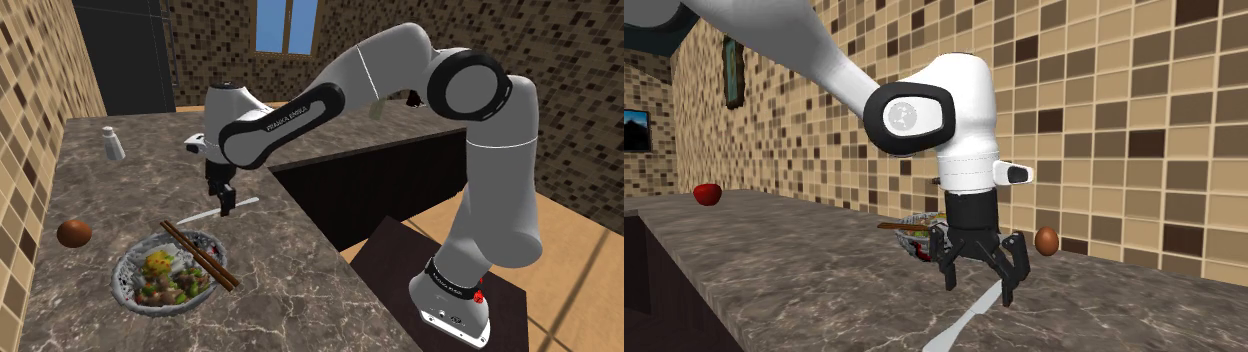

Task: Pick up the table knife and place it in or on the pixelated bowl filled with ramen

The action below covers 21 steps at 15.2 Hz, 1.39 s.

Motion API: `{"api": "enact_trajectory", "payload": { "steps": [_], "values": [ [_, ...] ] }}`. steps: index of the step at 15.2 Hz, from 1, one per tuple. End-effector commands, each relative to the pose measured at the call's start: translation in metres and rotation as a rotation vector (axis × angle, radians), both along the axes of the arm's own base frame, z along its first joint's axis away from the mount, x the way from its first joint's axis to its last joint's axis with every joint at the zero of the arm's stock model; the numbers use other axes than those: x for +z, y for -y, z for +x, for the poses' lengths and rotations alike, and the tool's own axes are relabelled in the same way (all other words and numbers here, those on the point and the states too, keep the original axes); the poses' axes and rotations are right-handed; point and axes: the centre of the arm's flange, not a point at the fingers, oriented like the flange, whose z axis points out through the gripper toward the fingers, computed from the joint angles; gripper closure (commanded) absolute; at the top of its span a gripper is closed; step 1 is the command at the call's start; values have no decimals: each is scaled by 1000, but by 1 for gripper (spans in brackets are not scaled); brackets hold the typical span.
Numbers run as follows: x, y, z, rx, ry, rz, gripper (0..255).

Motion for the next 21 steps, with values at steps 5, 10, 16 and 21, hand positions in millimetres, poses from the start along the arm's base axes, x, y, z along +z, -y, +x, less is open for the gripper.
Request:
{"api": "enact_trajectory", "payload": {
  "steps": [5, 10, 16, 21],
  "values": [
    [-18, -1, 2, 1, 0, 0, 0],
    [-18, -1, 2, 1, 0, 0, 0],
    [-19, -1, 2, 1, 0, 0, 255],
    [-13, -1, 2, 1, 0, 0, 255]
  ]
}}
